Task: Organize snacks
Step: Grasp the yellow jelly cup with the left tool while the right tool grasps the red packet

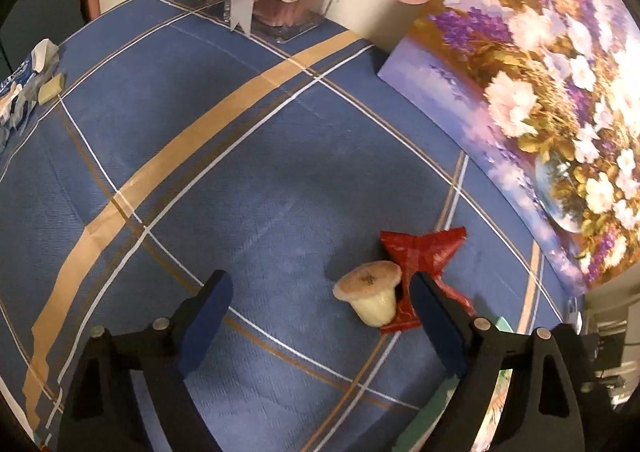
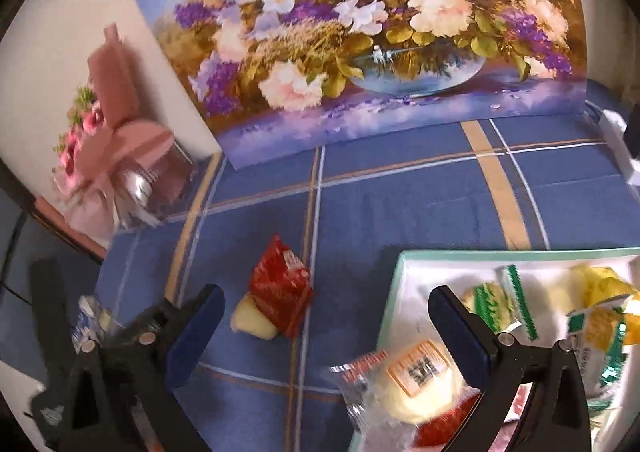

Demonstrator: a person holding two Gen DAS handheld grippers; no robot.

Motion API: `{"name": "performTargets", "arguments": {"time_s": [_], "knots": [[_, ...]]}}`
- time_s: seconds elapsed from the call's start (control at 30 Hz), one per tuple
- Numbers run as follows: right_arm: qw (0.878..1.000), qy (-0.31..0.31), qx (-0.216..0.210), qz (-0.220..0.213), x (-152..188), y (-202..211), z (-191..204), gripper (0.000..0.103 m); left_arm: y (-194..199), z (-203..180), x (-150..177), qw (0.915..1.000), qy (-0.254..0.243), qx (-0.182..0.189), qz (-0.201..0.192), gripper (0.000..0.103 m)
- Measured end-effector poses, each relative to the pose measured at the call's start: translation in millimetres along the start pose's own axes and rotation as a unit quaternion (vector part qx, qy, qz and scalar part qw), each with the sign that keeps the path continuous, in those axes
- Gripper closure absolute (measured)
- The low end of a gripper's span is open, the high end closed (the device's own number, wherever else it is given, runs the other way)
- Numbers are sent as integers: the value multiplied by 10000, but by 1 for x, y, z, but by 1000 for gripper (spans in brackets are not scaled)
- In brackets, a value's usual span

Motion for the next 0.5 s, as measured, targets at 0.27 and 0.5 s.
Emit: {"name": "performTargets", "arguments": {"time_s": [0.27,0.5], "knots": [[9986,-112,-498,142,-1,-31,4,15,-11,12,-14,9997,225,-8,-61,14],[9963,-178,-710,455,8,-64,12,28,-22,27,-18,9990,450,28,-29,21]]}}
Point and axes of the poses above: each gripper's, at about its wrist camera, not at the fingertips, and y roughly against the way its jaws point, z to its left, x to its underside, the point moved 1 cm from there along -y, roughly the way its jaws point, and after that the axes turned 2 degrees about -y, right-handed, at the moved point
